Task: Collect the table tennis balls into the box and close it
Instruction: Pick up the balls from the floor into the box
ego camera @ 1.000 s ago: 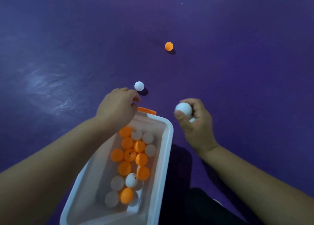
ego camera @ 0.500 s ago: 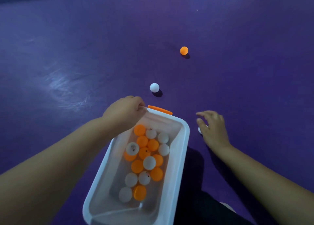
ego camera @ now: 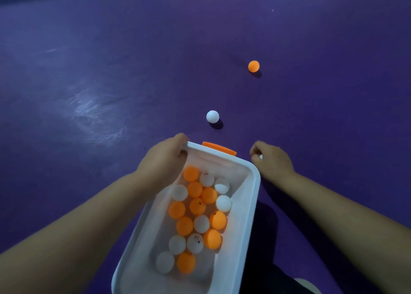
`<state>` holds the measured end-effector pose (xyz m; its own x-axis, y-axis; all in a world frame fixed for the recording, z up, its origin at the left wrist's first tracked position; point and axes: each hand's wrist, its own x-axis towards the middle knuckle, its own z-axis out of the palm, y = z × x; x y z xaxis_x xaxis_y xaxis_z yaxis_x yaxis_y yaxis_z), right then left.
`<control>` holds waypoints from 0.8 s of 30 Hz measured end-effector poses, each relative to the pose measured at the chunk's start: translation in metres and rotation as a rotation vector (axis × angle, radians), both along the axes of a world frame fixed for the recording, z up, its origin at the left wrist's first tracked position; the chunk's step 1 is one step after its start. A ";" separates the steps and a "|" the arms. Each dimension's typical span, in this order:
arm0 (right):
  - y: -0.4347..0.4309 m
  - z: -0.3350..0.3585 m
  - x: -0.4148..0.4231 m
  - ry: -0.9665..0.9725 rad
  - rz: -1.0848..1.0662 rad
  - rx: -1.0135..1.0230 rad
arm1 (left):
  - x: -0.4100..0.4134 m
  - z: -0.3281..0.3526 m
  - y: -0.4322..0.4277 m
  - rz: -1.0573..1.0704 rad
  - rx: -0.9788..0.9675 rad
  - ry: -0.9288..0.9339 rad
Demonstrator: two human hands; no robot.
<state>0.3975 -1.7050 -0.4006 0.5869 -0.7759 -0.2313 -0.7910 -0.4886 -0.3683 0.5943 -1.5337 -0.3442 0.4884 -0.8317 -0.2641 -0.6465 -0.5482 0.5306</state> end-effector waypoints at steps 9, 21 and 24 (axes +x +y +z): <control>-0.040 -0.004 0.109 0.142 0.435 -0.111 | -0.004 -0.002 -0.001 0.075 -0.025 -0.011; -0.046 -0.005 0.131 0.427 0.401 -0.090 | -0.005 -0.004 -0.002 0.104 -0.019 -0.007; -0.038 0.008 0.121 0.240 0.220 0.047 | -0.005 -0.004 0.000 0.077 -0.025 -0.012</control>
